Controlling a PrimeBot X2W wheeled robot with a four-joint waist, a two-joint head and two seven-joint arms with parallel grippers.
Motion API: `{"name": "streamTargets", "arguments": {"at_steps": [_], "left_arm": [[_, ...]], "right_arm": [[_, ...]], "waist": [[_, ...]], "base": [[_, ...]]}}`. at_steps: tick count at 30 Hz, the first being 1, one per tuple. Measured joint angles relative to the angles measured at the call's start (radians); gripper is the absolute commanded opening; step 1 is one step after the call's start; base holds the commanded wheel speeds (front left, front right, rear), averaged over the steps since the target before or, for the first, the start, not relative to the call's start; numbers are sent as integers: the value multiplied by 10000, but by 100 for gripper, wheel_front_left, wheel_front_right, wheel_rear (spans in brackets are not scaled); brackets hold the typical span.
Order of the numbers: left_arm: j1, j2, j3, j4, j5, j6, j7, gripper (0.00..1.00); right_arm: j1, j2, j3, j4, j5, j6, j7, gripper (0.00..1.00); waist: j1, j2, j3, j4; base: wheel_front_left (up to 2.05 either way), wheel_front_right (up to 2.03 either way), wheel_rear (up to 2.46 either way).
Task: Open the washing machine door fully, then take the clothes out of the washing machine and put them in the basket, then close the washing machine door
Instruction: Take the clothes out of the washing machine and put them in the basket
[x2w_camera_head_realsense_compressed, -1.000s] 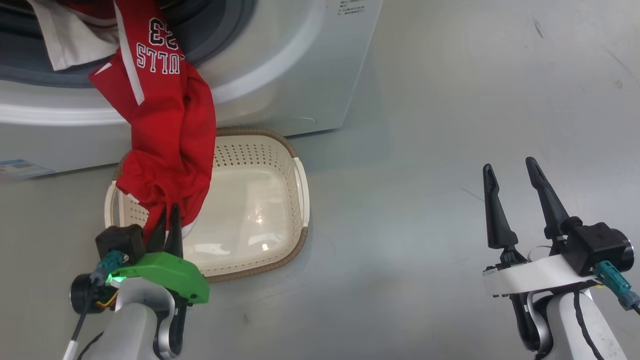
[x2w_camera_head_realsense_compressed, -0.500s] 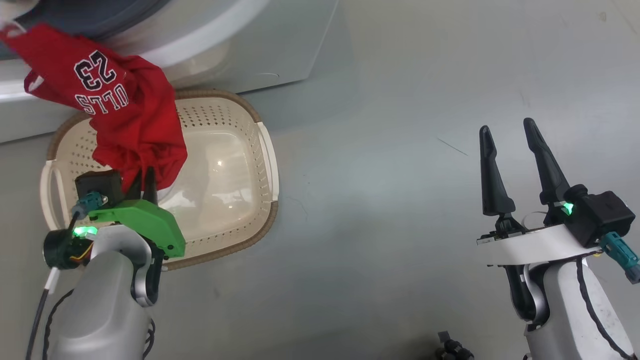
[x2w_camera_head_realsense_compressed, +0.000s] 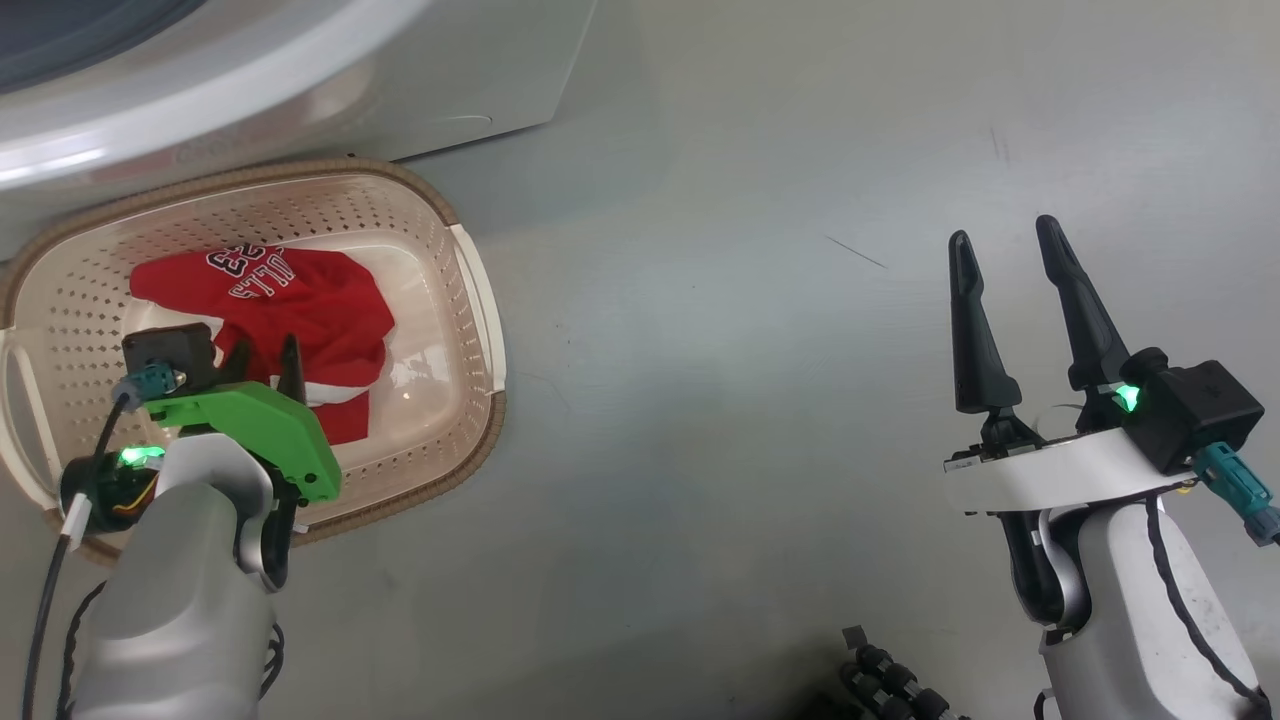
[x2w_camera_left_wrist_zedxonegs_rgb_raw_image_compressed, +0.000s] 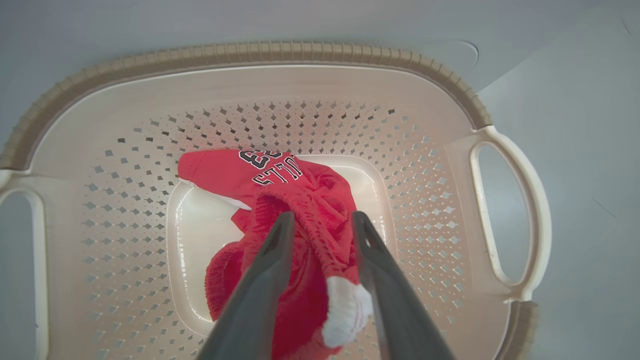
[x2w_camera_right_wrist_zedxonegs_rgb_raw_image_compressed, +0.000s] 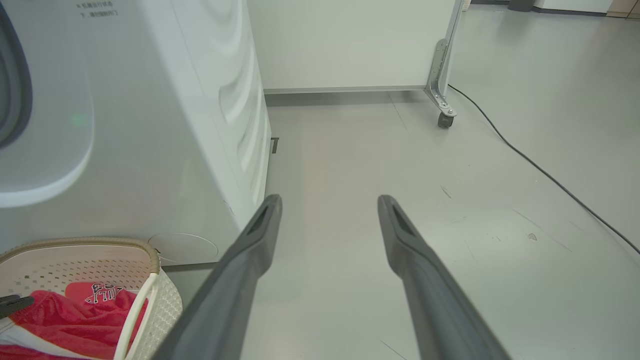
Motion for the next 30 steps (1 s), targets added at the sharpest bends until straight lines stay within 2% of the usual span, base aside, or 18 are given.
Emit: {"name": "streamTargets", "arguments": {"at_steps": [7,17,23,30], "left_arm": [[-267,0,-82,612,23,-67,-414,100],[-274,-102,-171,786,82,-372,-1871,100],[-263,-201,-180,454,153,-612,-2220,100],[14,-412,54,-552,198,-623,-2249,100]], "right_arm": [[-42,6,-40,136,2,-2,0,100],[-84,10,-174,303,-10,-33,0,100],[-80,12,-301,453,-155,-33,0,100],[81,-82,-550,587,-385,-38,0,100]], "waist": [[0,0,-134,3],[0,0,-618,253],[0,0,-1051,539],[0,0,-1716,953]], "base": [[0,0,0],[0,0,0],[0,0,0],[0,0,0]]}}
